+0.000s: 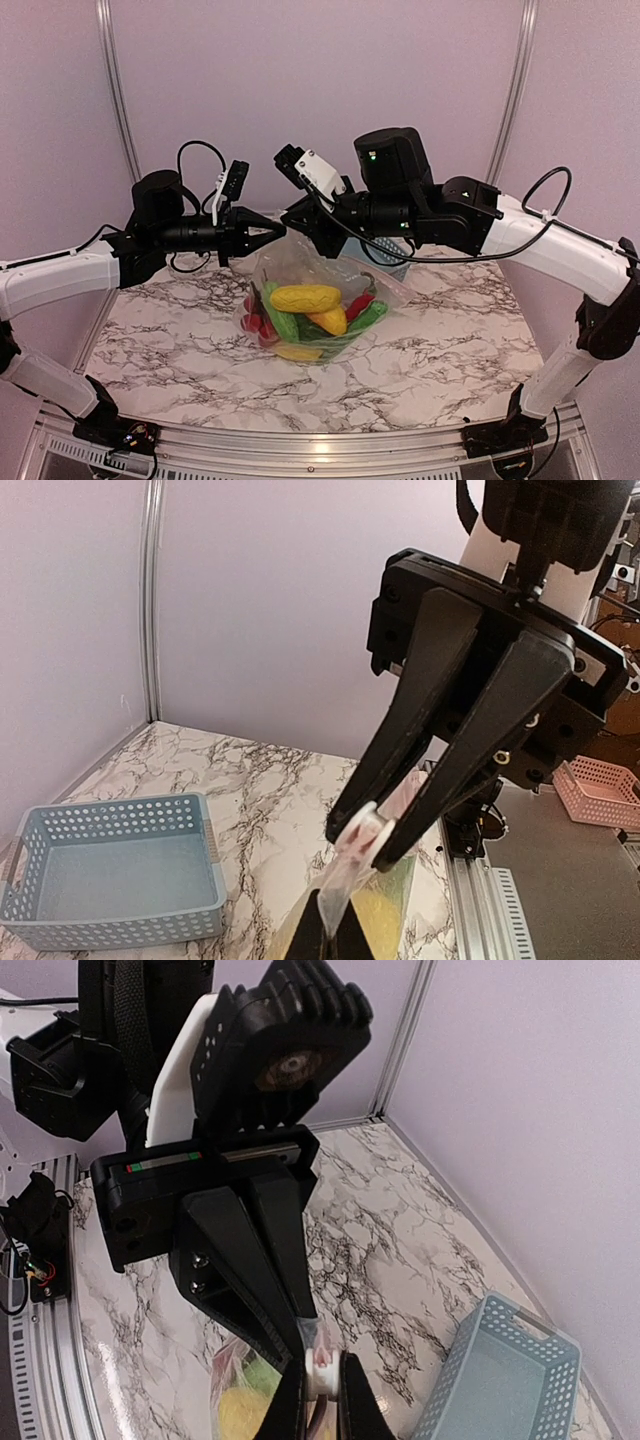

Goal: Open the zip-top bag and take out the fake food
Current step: Unzip the zipper food storage bag at the center of the board.

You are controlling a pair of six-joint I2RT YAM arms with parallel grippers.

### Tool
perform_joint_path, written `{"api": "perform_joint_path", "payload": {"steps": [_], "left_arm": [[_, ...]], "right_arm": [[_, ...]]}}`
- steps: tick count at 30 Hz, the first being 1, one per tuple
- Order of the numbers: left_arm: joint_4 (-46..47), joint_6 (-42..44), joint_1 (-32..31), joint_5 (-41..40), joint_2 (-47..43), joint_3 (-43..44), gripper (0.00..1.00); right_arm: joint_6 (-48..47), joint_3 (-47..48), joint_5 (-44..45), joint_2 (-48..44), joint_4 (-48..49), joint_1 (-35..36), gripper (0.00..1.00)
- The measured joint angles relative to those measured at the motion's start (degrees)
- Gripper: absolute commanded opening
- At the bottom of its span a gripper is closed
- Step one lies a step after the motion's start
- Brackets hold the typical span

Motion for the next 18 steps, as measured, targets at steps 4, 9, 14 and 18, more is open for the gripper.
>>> {"api": "perform_joint_path", "payload": {"steps": [4, 9, 14, 18], "left_arm": [[0.04, -0.35, 0.13, 0.96, 0.0, 0.0, 0.0], [0.0, -0.07, 0.42, 2.69, 0.0, 0.02, 0.11], [-0.92, 1.7, 1.73, 2.56, -0.44, 0.46, 0.32], [-3.23, 4.24, 2.38, 2.03, -1.18, 1.4, 0.34]], "right_arm": [[0.0, 0.0, 0.0, 0.0, 0.0, 0.0, 0.06], [-0.04, 0.74, -0.85, 0.07, -0.85, 0.0, 0.05], [-0.09, 2.84, -1.03, 0.26, -4.0, -0.04, 0.04], [-0.26, 3.69, -1.03, 0.52, -5.38, -0.04, 0.03]]}}
